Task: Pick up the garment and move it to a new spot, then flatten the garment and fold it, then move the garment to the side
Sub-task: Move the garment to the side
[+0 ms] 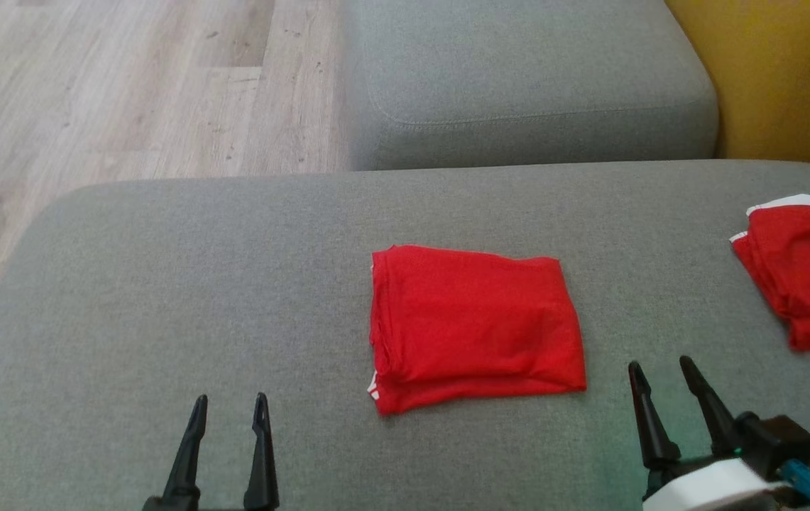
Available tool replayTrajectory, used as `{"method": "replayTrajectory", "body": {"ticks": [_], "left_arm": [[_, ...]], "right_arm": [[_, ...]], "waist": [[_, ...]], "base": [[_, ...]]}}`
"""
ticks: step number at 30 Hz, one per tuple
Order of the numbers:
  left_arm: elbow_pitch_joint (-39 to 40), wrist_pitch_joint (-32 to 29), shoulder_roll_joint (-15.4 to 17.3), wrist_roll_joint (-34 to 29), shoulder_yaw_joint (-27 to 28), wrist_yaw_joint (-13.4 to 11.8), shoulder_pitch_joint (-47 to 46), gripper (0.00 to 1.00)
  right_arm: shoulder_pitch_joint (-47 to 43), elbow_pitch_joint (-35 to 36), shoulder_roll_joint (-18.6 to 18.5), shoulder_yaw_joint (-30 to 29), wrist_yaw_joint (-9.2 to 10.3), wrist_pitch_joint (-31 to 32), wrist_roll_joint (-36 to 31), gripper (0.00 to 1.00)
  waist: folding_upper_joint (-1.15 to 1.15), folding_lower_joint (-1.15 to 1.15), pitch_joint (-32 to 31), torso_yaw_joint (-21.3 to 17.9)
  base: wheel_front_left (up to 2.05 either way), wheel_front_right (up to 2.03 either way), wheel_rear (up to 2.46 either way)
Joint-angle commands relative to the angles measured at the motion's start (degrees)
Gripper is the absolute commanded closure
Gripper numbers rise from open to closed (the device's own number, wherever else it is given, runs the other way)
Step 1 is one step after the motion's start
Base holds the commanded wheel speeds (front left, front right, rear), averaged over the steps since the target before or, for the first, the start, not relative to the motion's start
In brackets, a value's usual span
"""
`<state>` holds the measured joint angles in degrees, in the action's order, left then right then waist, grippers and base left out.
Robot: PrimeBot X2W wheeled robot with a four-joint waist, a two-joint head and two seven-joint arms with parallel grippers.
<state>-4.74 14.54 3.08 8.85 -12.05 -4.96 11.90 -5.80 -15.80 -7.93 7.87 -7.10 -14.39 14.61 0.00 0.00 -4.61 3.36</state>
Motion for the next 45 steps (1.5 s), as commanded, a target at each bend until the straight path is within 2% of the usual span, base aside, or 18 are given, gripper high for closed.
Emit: {"method": "replayTrajectory", "body": {"ticks": [1, 8, 13, 21, 30, 31, 32, 33, 40, 45], "left_arm": [[1.6, 0.5, -0.2, -0.5, 1.5, -0.1, -2.1, 0.0], [2.6, 0.5, -0.2, -1.1, 1.1, 0.3, -2.7, 0.0], [2.9, 0.5, -0.2, -2.3, -0.3, 0.3, -3.5, 0.0], [2.4, 0.5, -0.2, -2.9, -2.6, 0.4, -6.7, 0.0], [1.4, 0.5, -0.2, -2.7, -4.8, 0.1, -10.1, 0.0], [1.2, 0.5, -0.2, -2.7, -4.9, 0.0, -10.3, 0.0], [1.0, 0.5, -0.2, -2.7, -5.0, -0.2, -10.5, 0.0], [0.9, 0.5, -0.2, -2.7, -5.1, -0.3, -10.6, 0.0], [0.7, 0.5, -0.2, -3.6, -3.9, -1.3, -10.4, 0.0], [1.0, 0.5, -0.2, -4.3, -3.9, -0.4, -11.3, 0.0]], "right_arm": [[2.4, 0.8, -0.5, 0.9, -0.39, -0.6, -0.2, 0.0], [6.1, -4.4, -0.7, 1.5, -0.39, -0.6, -0.9, 0.0], [11.3, -11.2, -0.8, 2.3, -0.39, -0.4, -0.2, 0.0], [22.7, -22.5, -0.9, 3.7, -0.39, 8.2, 2.4, 0.0], [30.3, -29.9, 0.5, 5.4, -0.39, 11.6, 4.8, 0.0], [30.5, -30.5, 0.6, 6.3, -0.39, 12.4, 5.3, 0.16], [30.6, -31.0, 0.7, 7.1, -0.39, 13.0, 5.7, 0.53], [30.7, -31.3, 0.7, 7.9, -0.39, 13.1, 6.2, 1.0], [30.7, -29.9, -2.1, 9.4, -0.39, 10.5, 7.0, 1.0], [31.5, -27.0, -8.5, 9.3, -0.39, 10.8, 3.9, 1.0]], "waist": [[0.0, 0.0, 0.3, -0.1], [0.0, 0.0, 2.6, -0.4], [0.0, 0.0, 4.7, -0.1], [0.0, 0.0, 9.7, 1.6], [0.0, 0.0, 13.2, 3.9], [0.0, 0.0, 13.3, 4.1], [0.0, 0.0, 13.4, 4.2], [0.0, 0.0, 13.4, 4.3], [0.0, 0.0, 13.6, 2.1], [0.0, 0.0, 15.7, -1.5]], "base": [[0.0, 0.0, 0.0], [0.0, 0.0, 0.0], [0.0, 0.0, 0.0], [0.0, 0.0, 0.0], [0.0, 0.0, 0.0], [0.0, 0.0, 0.0], [0.0, 0.0, 0.0], [0.0, 0.0, 0.0], [0.0, 0.0, 0.0], [0.0, 0.0, 0.0]]}}
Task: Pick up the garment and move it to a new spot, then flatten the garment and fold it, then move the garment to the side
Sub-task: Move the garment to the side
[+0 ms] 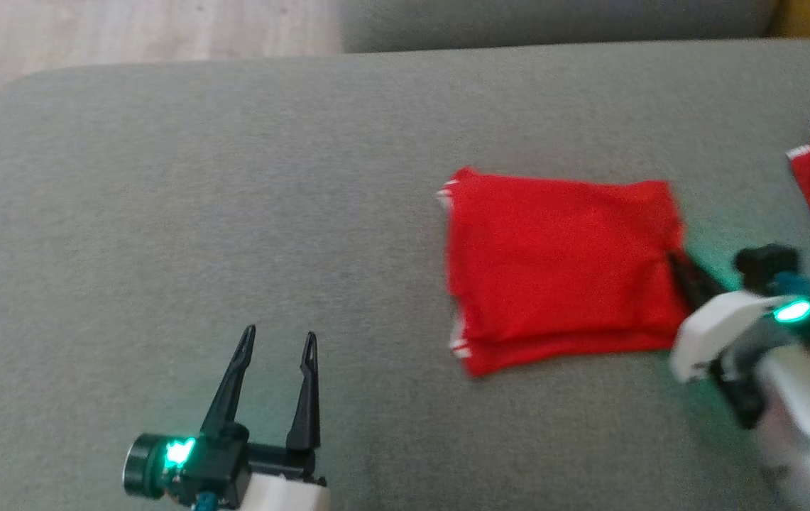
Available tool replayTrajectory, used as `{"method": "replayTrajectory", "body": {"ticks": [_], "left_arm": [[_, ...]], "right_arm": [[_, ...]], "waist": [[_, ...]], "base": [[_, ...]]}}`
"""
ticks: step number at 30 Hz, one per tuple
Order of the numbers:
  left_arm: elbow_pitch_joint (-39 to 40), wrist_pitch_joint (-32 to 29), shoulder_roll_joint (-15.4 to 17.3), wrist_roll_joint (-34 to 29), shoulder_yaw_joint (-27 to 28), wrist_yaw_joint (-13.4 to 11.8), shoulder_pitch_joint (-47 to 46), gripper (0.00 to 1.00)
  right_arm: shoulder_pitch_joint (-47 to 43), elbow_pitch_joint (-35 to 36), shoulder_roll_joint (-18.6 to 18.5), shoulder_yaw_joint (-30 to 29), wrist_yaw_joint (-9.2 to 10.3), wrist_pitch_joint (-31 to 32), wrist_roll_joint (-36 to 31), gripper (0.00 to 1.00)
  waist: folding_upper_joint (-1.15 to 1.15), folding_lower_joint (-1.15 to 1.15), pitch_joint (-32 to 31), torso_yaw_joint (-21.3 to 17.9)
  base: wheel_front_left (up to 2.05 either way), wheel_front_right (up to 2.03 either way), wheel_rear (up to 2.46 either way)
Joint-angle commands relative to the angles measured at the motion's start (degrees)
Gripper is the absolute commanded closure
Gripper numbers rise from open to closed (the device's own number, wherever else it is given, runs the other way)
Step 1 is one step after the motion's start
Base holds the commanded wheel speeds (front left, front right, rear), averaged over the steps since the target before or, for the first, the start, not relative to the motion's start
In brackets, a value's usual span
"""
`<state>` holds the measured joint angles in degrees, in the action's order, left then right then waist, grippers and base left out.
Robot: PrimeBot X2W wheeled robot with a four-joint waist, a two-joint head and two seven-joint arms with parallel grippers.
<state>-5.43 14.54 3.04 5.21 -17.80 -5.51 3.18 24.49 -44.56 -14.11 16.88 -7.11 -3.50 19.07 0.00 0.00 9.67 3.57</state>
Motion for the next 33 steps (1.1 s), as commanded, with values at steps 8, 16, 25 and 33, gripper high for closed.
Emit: {"method": "replayTrajectory", "body": {"ticks": [8, 16, 25, 33], "left_arm": [[1.5, 0.5, -0.2, -1.5, 1.8, 1.5, -6.3, 0.0], [1.4, 0.5, -0.2, -2.3, 2.1, 2.6, -9.8, 0.0], [1.2, 0.5, -0.1, -3.6, 2.3, 2.9, -11.5, 0.0], [1.0, 0.5, -0.1, -2.2, 2.6, 2.9, -9.2, 0.0]], "right_arm": [[4.4, 8.2, -13.8, -5.9, -0.37, 2.0, -5.1, 1.0], [6.5, 15.3, -22.8, -16.2, -0.37, 4.3, -10.0, 1.0], [4.7, 21.8, -24.8, -28.1, -0.37, 7.7, -14.3, 0.0], [-4.3, 29.0, -7.7, -26.6, -0.37, 7.2, -17.0, 0.0]], "waist": [[0.0, 0.0, 6.8, -6.8], [0.0, 0.0, 11.5, -8.3], [0.0, 0.0, 12.8, -7.4], [0.0, 0.0, 7.3, -6.0]], "base": [[0.0, 0.0, 0.0], [0.0, 0.0, 0.0], [0.0, 0.0, 0.0], [0.0, 0.0, 0.0]]}}
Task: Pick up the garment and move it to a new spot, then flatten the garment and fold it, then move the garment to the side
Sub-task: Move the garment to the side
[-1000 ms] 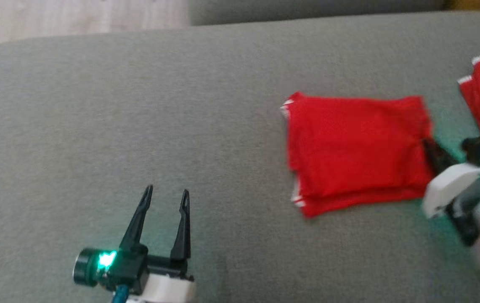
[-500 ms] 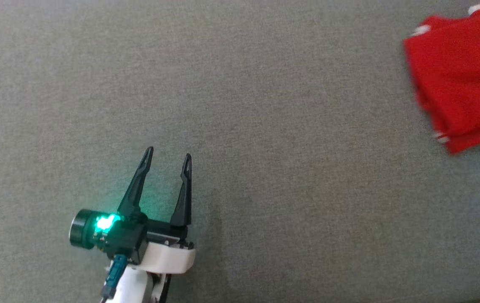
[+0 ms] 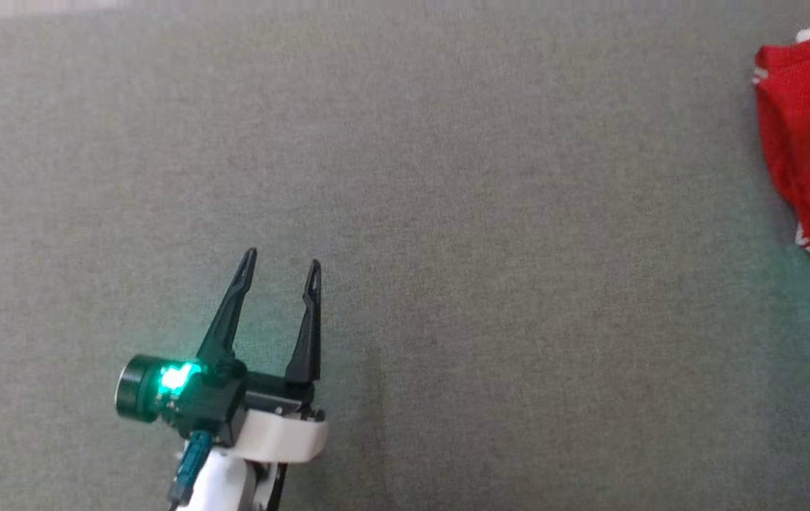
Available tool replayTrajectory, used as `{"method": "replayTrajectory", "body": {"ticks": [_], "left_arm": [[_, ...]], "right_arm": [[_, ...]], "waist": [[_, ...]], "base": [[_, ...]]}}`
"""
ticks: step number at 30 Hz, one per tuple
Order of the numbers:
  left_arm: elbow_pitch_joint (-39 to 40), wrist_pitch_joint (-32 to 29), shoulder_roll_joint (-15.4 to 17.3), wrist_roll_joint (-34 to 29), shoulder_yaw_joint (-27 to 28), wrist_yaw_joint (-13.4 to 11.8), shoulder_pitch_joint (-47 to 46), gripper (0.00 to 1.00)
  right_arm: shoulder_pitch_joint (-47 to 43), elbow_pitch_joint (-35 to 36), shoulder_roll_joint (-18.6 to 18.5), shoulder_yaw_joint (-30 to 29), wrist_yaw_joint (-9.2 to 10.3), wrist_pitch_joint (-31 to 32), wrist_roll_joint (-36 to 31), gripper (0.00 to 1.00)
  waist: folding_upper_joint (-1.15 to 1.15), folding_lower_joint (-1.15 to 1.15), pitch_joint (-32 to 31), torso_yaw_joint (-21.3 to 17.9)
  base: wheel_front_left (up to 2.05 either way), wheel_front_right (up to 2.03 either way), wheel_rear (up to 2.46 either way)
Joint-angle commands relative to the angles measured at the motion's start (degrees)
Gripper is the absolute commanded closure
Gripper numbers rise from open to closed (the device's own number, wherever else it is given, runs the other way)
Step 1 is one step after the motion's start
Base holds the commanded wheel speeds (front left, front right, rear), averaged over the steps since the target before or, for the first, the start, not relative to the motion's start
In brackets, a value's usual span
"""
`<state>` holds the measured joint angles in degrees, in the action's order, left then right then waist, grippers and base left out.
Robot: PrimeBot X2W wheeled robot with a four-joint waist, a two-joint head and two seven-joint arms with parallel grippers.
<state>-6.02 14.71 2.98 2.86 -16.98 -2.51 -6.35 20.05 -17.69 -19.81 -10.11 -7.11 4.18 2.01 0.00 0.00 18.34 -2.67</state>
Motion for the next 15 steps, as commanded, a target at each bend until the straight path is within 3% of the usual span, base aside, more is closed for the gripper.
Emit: {"method": "replayTrajectory", "body": {"ticks": [1, 8, 15], "left_arm": [[1.5, 0.3, -0.1, 0.3, 2.0, -0.1, 0.8, 0.0], [0.7, 0.3, -0.1, 2.2, 4.2, -0.5, 5.7, 0.0], [0.9, 0.3, -0.1, 3.0, 4.8, -1.7, 10.6, 0.0]], "right_arm": [[-1.0, 2.1, 0.1, 1.5, -0.37, -1.0, 0.3, 0.0], [-7.7, -5.6, 10.6, 15.6, -0.37, -8.1, 5.9, 0.0], [-10.4, -13.3, 14.6, 25.7, -0.37, -18.4, 10.4, 0.0]], "waist": [[0.0, 0.0, -2.5, 0.3], [0.0, 0.0, -11.4, 0.5], [0.0, 0.0, -18.5, 1.9]], "base": [[0.0, 0.0, 0.0], [0.0, 0.0, 0.0], [0.0, 0.0, 0.0]]}}
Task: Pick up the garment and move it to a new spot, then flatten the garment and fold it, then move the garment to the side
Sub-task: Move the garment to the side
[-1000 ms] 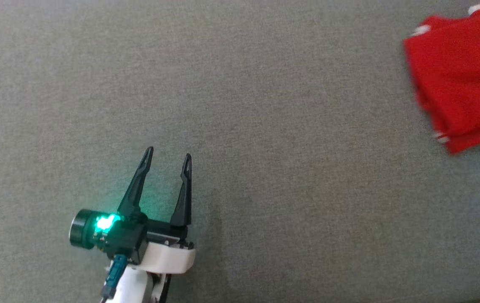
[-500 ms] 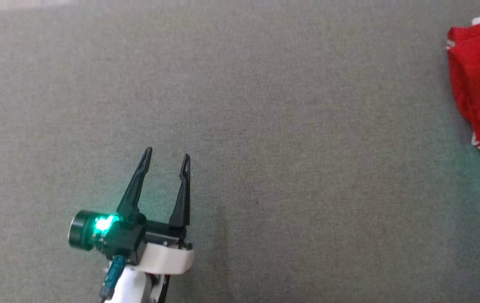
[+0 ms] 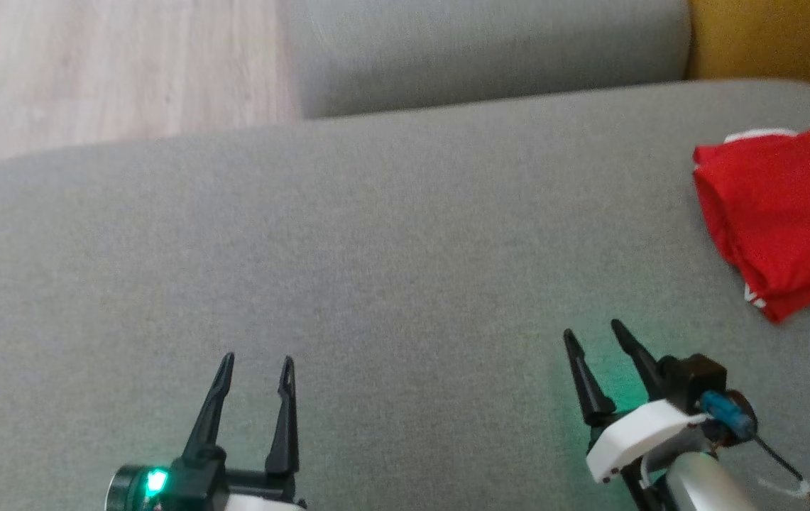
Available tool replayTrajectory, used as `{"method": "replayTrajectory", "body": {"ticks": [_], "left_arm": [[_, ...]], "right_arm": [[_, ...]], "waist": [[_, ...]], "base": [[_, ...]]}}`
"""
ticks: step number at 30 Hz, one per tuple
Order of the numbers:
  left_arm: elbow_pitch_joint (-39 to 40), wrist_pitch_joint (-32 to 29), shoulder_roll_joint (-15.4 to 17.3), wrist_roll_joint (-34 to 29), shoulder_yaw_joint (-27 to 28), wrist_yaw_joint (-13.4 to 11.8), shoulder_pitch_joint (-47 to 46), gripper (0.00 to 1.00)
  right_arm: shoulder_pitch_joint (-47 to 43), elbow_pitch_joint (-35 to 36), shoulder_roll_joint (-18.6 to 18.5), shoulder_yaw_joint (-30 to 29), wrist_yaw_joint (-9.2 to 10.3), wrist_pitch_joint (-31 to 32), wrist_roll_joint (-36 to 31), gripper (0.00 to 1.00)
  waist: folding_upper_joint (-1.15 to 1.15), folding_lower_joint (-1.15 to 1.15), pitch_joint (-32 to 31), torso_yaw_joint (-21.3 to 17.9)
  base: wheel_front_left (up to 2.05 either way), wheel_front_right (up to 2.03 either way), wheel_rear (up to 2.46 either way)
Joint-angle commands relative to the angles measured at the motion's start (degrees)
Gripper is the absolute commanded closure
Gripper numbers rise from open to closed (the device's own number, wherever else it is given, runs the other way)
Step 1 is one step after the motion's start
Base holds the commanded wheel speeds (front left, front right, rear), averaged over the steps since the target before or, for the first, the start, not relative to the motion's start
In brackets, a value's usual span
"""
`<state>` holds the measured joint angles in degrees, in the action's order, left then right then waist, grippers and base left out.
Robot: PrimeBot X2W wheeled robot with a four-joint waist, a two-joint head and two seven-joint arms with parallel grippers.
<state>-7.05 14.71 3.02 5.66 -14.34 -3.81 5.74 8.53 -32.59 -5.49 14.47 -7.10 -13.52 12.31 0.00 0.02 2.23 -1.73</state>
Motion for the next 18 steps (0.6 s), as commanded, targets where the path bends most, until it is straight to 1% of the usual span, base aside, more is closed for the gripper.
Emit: {"method": "replayTrajectory", "body": {"ticks": [1, 3, 7, 10, 14, 18], "left_arm": [[2.3, 0.3, -0.1, 0.4, 2.3, -0.7, -1.1, 0.0], [3.0, 0.3, -0.1, 0.9, 2.7, -1.5, -0.3, 0.0], [4.2, 0.3, -0.1, 1.4, 3.3, -2.5, 1.3, 0.0], [5.0, 0.3, -0.1, 1.6, 3.7, -2.9, 2.3, 0.0], [6.0, 0.3, -0.1, 0.6, 4.2, -2.8, 3.5, 0.0], [6.5, 0.3, -0.1, 0.0, 4.9, -2.5, 4.5, 0.0]], "right_arm": [[1.0, 1.7, 0.5, 1.6, -0.39, -1.1, 0.2, 0.0], [0.3, 3.6, 0.9, 2.1, -0.39, -1.4, 0.0, 0.0], [-3.4, 12.1, 1.2, 2.5, -0.39, -1.5, -1.5, 0.0], [-6.3, 15.5, 1.2, 1.3, -0.39, -1.5, -3.6, 0.0], [-10.0, 18.2, 1.8, -1.5, -0.39, -1.5, -5.7, 0.0], [-12.7, 19.1, 2.3, -3.3, -0.39, -1.5, -6.6, 0.0]], "waist": [[0.0, -0.02, -2.9, 1.3], [0.0, -0.02, -3.8, 1.8], [0.0, -0.02, -5.1, 2.6], [0.0, -0.02, -5.9, 3.1], [0.0, -0.02, -6.9, 3.4], [0.0, -0.02, -7.4, 3.3]], "base": [[0.0, 0.0, 0.0], [0.0, 0.0, 0.0], [0.0, 0.0, 0.0], [0.0, 0.0, 0.0], [0.0, 0.0, 0.0], [0.0, 0.0, 0.0]]}}
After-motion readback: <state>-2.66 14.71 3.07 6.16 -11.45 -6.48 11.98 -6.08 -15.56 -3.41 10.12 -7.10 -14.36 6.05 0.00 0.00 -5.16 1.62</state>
